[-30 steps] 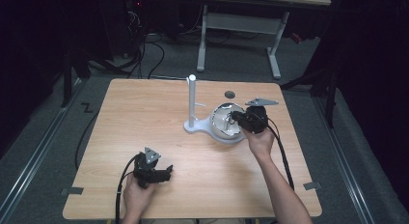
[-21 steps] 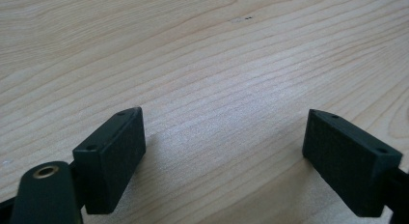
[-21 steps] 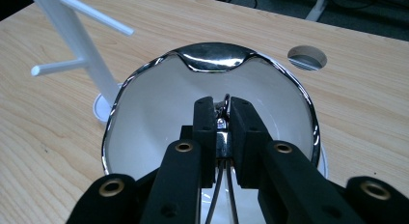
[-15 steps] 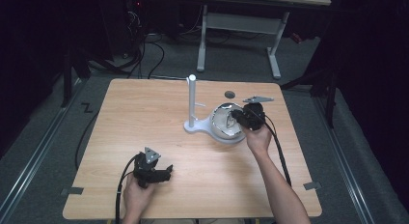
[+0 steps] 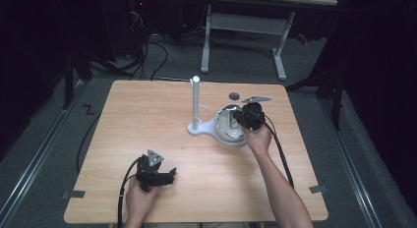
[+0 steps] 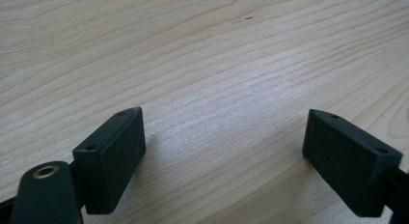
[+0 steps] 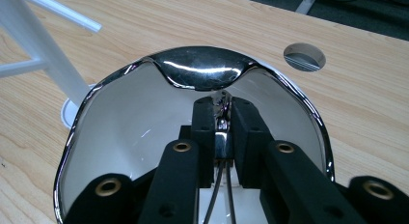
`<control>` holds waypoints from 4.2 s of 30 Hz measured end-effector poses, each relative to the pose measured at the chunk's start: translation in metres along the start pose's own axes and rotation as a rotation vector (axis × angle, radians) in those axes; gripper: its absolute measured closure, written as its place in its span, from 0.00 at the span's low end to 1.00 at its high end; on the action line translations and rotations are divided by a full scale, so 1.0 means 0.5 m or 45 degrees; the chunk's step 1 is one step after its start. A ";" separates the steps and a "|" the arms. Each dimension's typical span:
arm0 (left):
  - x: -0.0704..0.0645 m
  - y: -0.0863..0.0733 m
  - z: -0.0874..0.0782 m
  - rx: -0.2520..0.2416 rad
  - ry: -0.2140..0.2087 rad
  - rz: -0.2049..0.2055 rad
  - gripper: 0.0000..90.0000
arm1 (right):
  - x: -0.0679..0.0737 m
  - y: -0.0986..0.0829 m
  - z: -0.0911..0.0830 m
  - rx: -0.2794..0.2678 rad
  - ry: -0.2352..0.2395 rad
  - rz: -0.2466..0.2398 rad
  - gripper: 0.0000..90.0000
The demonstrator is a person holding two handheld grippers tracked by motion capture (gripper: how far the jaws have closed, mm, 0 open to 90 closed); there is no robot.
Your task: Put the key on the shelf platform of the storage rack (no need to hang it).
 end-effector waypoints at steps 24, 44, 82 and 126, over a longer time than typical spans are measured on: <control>0.000 0.000 0.000 -0.002 0.002 0.000 0.17 | -0.026 -0.019 -0.068 -0.039 0.016 0.034 0.59; 0.000 0.000 0.000 -0.002 0.003 0.001 0.17 | -0.065 -0.054 -0.143 -0.108 -0.008 0.076 0.58; -0.001 0.000 0.000 -0.002 0.002 0.000 0.17 | -0.131 -0.164 -0.227 -0.156 -0.035 0.202 0.58; -0.001 0.000 0.000 0.000 0.002 0.002 0.17 | -0.093 -0.263 -0.285 -0.179 0.022 0.216 0.55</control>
Point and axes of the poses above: each handheld gripper's, and its own axes: z roughly forward along the jaws, y roughly out of its top, x roughly to its left, the point moved 4 cm from there along z, roughly forward along the jaws, and after that the axes turned 7 degrees about -y, right-handed, at the moved point
